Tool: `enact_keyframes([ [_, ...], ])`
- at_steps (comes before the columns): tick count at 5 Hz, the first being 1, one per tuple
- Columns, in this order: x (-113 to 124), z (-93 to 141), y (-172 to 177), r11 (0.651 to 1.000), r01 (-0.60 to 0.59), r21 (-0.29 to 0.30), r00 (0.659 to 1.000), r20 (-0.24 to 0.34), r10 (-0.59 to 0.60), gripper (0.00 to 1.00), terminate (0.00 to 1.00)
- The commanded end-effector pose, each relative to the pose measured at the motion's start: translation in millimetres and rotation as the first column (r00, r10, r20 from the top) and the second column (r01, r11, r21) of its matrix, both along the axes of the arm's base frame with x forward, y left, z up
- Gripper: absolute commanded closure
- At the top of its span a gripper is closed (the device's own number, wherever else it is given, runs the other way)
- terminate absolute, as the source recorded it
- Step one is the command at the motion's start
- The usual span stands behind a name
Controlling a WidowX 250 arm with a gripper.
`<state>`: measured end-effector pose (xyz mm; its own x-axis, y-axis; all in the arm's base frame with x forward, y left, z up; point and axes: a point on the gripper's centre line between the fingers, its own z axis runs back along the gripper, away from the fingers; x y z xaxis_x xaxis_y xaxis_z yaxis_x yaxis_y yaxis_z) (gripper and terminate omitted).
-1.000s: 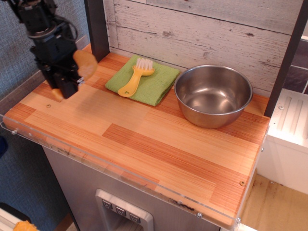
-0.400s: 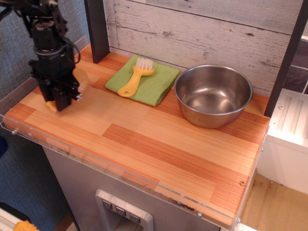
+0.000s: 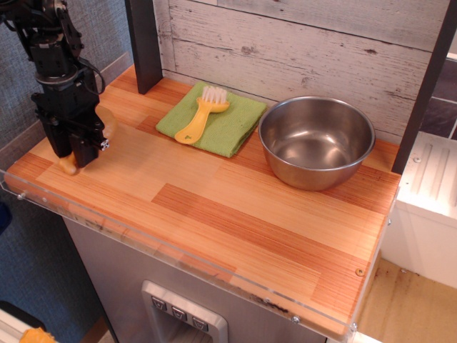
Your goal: Move the chicken to the far left edge of the counter.
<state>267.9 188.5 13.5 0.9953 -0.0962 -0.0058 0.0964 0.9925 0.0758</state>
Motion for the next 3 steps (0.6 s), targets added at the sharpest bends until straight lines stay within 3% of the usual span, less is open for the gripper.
enact_keyframes([
  [1, -11, 38, -4, 0.999, 0.015, 0.047, 0.997, 0.078, -0.019, 0.00, 0.00],
  [2, -15, 68, -26, 0.998, -0.040, 0.044, 0.994, 0.104, 0.035, 0.00, 0.00],
  [3, -10, 83, -55, 0.991, -0.131, -0.042, 0.982, 0.134, 0.135, 0.00, 0.00],
])
